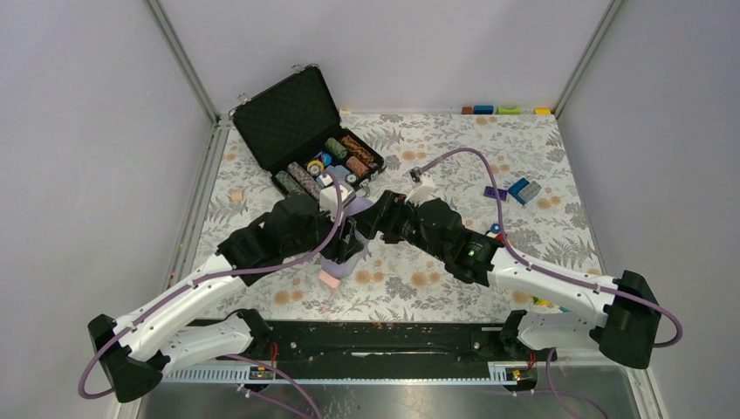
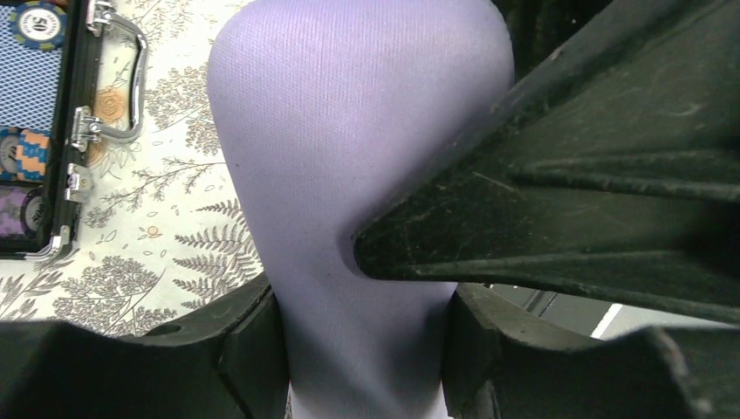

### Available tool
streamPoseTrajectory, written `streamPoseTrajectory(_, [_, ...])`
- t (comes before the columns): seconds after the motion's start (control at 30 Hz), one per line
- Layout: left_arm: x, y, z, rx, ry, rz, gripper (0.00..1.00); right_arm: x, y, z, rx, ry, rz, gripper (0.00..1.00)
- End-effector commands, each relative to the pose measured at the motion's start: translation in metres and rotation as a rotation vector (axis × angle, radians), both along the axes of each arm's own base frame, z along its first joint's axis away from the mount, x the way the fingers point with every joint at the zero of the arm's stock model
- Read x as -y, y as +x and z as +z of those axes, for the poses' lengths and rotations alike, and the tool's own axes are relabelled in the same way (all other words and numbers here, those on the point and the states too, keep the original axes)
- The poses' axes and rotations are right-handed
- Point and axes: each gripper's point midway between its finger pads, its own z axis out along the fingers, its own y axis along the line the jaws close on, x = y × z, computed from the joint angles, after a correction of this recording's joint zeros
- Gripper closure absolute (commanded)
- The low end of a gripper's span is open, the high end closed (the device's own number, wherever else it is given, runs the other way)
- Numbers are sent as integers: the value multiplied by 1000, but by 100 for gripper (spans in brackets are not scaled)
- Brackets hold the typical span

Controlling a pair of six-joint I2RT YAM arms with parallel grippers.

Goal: Open the umbrella

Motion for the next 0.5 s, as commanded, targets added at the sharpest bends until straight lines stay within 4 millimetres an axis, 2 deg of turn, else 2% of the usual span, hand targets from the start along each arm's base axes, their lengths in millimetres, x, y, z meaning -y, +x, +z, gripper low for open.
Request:
streamPoseTrajectory(0.0, [6,18,49,140,-103,46,59,-15,1,23,43,91,22,29])
streamPoseTrajectory(0.1, [14,12,47,127,-112,-12,55,-21,-7,23,59,119,82,62])
streamPoseTrajectory(0.17, [21,6,47,113,-123,-70,52,-19,-11,21,53,130,90,81])
streamPoseTrajectory(0.2, [25,2,48,107,-134,-100,49,-16,-11,19,54,135,81,87])
streamPoseTrajectory(0.23, [29,-4,50,100,-146,-142,37,-14,-10,16,58,136,71,93])
streamPoseTrajectory(0.27, [33,-14,54,92,-167,-204,26,-11,-9,16,72,132,60,98])
streamPoseTrajectory(0.33, [36,-27,62,93,-196,-280,5,-6,-5,14,85,102,35,100])
streamPoseTrajectory(0.37, [36,-30,65,102,-205,-293,2,-4,-5,13,92,90,30,100])
streamPoseTrajectory(0.47, [35,-35,70,102,-223,-313,1,6,-3,15,132,87,2,100])
